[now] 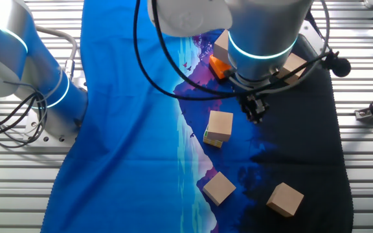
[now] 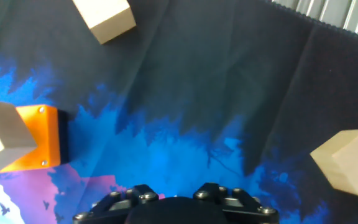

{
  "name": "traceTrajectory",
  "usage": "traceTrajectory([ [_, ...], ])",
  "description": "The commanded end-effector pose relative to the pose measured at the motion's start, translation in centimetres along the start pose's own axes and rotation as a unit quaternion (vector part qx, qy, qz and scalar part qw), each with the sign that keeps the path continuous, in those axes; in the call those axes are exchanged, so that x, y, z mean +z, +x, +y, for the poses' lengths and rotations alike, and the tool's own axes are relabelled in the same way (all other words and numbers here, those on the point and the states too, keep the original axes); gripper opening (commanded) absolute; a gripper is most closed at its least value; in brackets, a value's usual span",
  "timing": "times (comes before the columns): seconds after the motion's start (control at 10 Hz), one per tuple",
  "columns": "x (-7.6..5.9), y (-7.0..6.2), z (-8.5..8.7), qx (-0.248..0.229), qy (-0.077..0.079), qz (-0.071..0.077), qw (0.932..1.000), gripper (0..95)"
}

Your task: Stack the blocks in a vertical line of five

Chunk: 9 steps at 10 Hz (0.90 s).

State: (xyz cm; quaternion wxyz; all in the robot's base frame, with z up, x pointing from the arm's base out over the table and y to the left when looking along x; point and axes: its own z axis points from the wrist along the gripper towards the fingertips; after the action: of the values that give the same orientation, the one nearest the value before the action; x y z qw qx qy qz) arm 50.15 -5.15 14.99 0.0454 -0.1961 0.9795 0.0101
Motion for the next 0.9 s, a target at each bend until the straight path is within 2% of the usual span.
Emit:
traceTrajectory([
  [0.1, 0.1, 0.1, -0.1, 0.104, 0.011, -0.009, 0.9945, 95.0],
  [0.2, 0.1, 0.3, -0.4, 0.143, 0.011, -0.009, 0.9896, 95.0],
  [0.4, 0.7, 0.8, -1.1, 0.182, 0.009, -0.010, 0.9831, 95.0],
  [0.5, 0.9, 1.0, -1.5, 0.188, 0.009, -0.010, 0.9821, 95.0],
  [0.6, 1.4, 1.8, -2.5, 0.214, 0.001, -0.012, 0.9768, 95.0],
  [0.7, 1.4, 2.1, -2.7, 0.227, -0.004, -0.012, 0.9737, 95.0],
  [0.9, 1.8, 3.3, -3.7, 0.271, -0.014, -0.013, 0.9623, 95.0],
])
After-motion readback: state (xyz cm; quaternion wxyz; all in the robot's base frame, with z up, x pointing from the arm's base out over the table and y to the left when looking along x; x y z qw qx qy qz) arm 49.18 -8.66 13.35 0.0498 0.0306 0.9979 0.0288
